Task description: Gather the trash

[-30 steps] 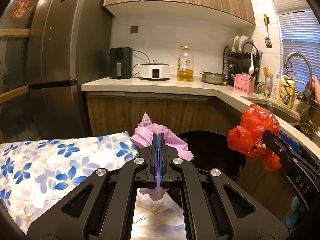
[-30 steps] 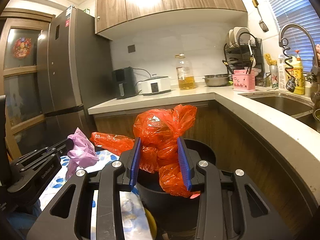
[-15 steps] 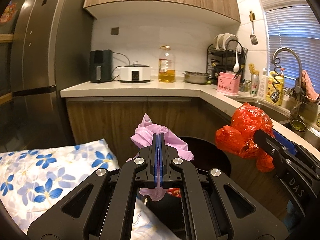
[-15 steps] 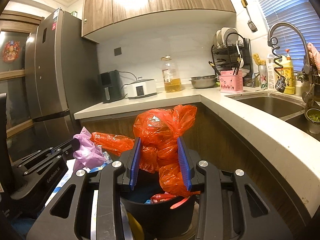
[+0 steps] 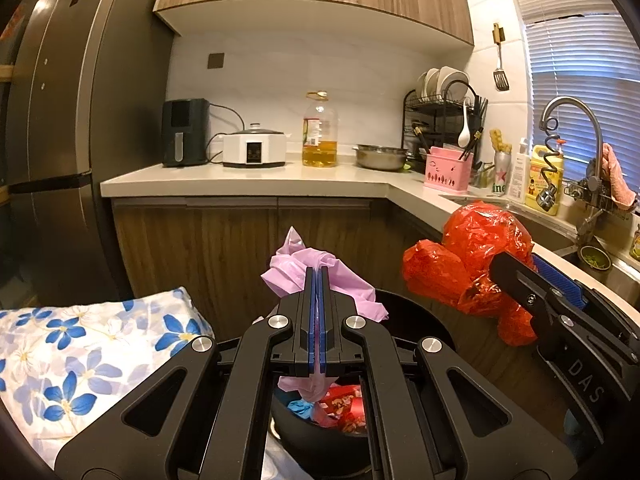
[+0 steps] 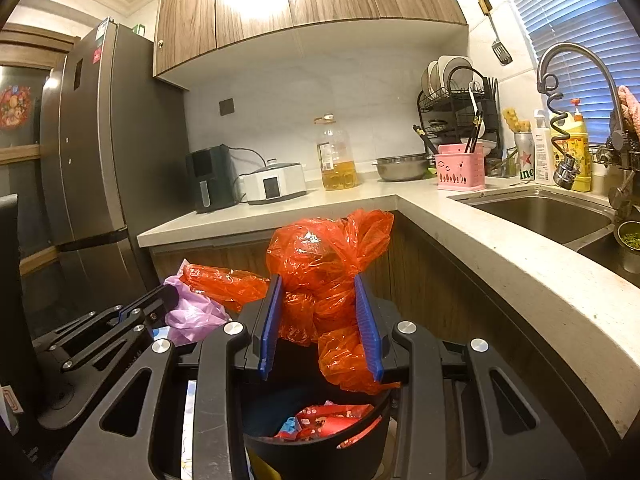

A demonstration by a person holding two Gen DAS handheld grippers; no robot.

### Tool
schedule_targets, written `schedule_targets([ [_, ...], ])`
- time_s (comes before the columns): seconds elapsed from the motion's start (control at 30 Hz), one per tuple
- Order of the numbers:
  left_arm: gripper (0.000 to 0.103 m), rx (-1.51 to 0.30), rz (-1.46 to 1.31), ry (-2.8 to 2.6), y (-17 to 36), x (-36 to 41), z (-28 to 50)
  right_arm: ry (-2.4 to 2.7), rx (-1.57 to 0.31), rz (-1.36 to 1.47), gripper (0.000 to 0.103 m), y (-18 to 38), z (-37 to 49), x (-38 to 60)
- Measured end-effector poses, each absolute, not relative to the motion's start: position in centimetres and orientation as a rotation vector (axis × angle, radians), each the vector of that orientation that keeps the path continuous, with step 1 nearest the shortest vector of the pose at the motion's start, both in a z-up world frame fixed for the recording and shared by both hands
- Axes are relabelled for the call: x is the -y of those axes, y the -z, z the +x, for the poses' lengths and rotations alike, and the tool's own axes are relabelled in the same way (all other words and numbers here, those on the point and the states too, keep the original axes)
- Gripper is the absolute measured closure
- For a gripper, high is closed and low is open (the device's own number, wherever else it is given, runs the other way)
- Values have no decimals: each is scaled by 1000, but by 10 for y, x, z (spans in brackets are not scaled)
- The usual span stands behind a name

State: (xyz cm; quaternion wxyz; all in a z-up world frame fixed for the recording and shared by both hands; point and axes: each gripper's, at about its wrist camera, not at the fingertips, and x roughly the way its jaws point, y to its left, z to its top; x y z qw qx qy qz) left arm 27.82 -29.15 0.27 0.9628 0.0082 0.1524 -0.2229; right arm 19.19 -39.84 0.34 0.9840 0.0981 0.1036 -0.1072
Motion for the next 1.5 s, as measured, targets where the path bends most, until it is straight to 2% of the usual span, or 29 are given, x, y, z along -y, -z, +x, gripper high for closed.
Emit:
schedule_targets([
  [0.77, 103, -307, -44, 495, 23, 288, 311, 176, -234, 222, 64, 9, 229, 409],
  [0.97, 103, -316, -54, 530, 27, 286, 315, 163, -241, 223, 60, 10, 235, 409],
  [1.07, 102, -329, -49, 547, 31, 287, 317, 167, -239, 227, 52, 10, 234, 411],
  [1.17, 102, -334, -32, 544, 34, 289, 318, 179, -234, 226, 51, 10, 231, 413],
  [1.23, 98, -348, -31, 550, 37, 290, 319, 185, -229, 231, 51, 9, 228, 414],
  [1.3, 85, -352, -35, 552, 39, 290, 319, 195, -222, 236, 49, 9, 224, 415],
  [1.43, 70, -354, -35, 544, 40, 287, 318, 215, -215, 244, 44, 8, 215, 417],
  [1.5, 58, -356, -48, 541, 40, 282, 317, 218, -218, 246, 41, 7, 211, 416],
])
